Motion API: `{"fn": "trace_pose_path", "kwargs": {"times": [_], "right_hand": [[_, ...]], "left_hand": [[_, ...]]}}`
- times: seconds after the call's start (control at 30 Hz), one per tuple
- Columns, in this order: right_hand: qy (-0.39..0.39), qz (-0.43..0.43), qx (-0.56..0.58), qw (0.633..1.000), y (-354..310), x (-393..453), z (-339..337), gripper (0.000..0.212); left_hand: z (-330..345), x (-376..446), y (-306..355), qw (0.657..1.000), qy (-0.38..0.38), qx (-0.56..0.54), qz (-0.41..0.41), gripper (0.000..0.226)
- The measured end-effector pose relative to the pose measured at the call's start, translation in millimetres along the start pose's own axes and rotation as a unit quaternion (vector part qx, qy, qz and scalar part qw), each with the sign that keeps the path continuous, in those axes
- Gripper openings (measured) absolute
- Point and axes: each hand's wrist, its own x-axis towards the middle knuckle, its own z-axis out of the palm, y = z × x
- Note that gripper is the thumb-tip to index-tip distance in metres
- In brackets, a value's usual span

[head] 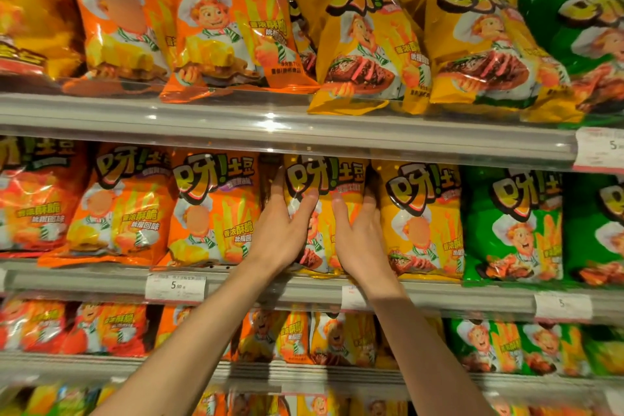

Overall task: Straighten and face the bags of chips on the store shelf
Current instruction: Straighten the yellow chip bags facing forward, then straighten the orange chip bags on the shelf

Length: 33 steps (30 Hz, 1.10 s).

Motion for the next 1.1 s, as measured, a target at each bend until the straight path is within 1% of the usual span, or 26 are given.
{"fn": "trace_pose_path", "kwargs": {"times": [0.07,0.17,0.3,0.43,0.57,0.67,0.73,0.8,0.9,1.0,1.1], "right_hand": [[-0.003,0.003,0.0,1.0,1.3,0.0,-1.2,0.079],[-0.018,-0.009,0.015,1.0,1.8,-2.6,-5.6,0.078],[-0.001,-0.055,-0.002,0.998,1.9,-4.9,-7.9,0.066],[0.0,-0.064,-0.007,0.998,3.9,-1.8,-10.1,0.059],[-0.011,-0.09,-0.027,0.995,8.3,-9.8,-9.1,0.059],[-0.003,-0.074,-0.016,0.997,10.3,-11.2,-7.1,0.061],[-0.018,-0.059,0.001,0.998,7.5,-11.4,-11.3,0.063],[-0.045,-0.059,-0.005,0.997,4.9,-14.6,-19.8,0.066],[-0.068,-0.057,-0.015,0.996,12.6,-21.4,-31.2,0.068],[-0.054,-0.06,0.02,0.997,26.5,-32.3,-37.6,0.057],[0.008,-0.088,0.038,0.995,38.3,-49.0,-41.6,0.036]], "left_hand": [[-0.5,-1.5,-1.1,1.0,-0.012,-0.018,-0.002,0.087],[-0.5,-9.1,-2.6,0.999,-0.019,-0.044,0.004,0.076],[6.5,-10.6,0.7,0.998,-0.02,-0.057,0.001,0.074],[8.5,-7.4,8.1,0.997,-0.031,-0.072,0.001,0.068],[6.7,-12.5,-2.3,0.995,-0.046,-0.09,0.013,0.07],[5.8,-12.4,-1.7,0.995,-0.052,-0.089,0.004,0.074],[2.3,-11.9,2.5,0.995,-0.064,-0.082,-0.001,0.079],[-4.1,-12.2,4.3,0.994,-0.077,-0.075,-0.005,0.08],[-17.3,-17.0,2.1,0.996,-0.072,-0.055,0.023,0.083],[-29.9,-25.8,0.4,0.996,-0.047,-0.046,0.057,0.07],[-40.0,-40.6,0.8,0.995,-0.047,-0.065,0.067,0.056]]}}
